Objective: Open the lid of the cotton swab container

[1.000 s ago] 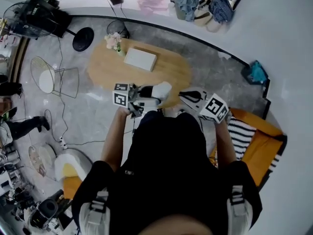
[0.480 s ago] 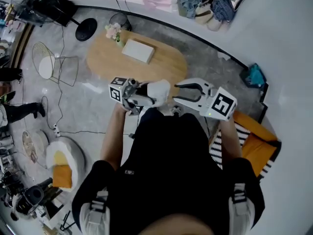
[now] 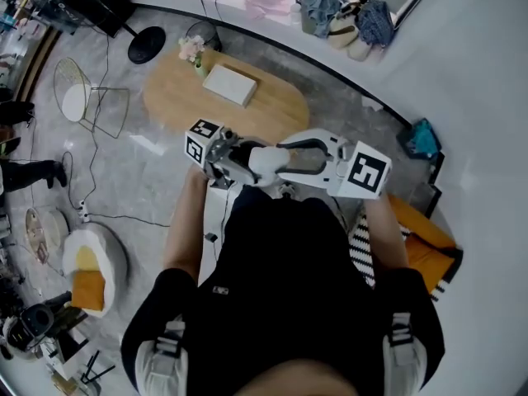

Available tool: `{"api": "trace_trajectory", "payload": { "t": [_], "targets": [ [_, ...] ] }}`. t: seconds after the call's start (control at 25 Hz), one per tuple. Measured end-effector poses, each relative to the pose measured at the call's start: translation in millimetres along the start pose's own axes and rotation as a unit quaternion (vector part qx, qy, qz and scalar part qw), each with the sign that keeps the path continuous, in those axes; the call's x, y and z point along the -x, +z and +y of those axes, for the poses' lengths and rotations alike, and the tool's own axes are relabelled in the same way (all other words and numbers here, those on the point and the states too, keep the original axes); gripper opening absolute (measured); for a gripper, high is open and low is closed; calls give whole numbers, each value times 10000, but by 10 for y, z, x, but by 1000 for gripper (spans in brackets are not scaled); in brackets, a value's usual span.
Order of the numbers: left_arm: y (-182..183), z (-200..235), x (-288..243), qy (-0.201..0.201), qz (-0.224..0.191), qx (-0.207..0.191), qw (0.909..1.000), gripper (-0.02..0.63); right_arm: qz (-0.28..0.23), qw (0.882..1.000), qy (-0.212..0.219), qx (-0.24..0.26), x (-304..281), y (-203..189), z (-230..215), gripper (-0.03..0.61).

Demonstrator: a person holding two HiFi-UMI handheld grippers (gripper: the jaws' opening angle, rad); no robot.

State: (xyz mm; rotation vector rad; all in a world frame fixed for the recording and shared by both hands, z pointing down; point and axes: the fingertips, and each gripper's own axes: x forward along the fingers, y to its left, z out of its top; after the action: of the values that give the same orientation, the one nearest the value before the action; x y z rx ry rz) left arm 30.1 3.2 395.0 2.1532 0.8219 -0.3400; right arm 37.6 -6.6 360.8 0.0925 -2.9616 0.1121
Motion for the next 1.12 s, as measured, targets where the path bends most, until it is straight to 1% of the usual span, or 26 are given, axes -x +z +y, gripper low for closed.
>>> {"api": "trace_trajectory", "payload": {
  "t": [0.16,0.24,0.44,0.6,0.68,0.8,0.92,1.12],
  "targets": [
    [-54,-51,-13,-67,222,43,9997,325,5,9999,134,-41,-49,6,68,184],
    [-78,-63,-5,-51,320,40,9995,325,51,9998,189,15,-88,6,89,186],
    [-146,-59,1,-58,467,74,9989,326,272,9989,337,169,-147,-39,141,189],
    [-171,-65,27,-143,644,200,9976,325,448,9971,584,199,-231,-86,165,198],
    [-188,-65,38,-182,750,269,9967,327,470,9963,705,109,-260,-102,169,198],
    [-242,-63,35,-199,911,331,9951,325,464,9951,856,-180,-259,-134,184,190],
    [-295,-68,36,-214,1052,322,9937,326,475,9932,993,-390,-269,-168,202,183],
    [-307,-68,39,-228,1138,262,9929,325,410,9910,1130,-588,-275,-170,185,178]
  ]
}}
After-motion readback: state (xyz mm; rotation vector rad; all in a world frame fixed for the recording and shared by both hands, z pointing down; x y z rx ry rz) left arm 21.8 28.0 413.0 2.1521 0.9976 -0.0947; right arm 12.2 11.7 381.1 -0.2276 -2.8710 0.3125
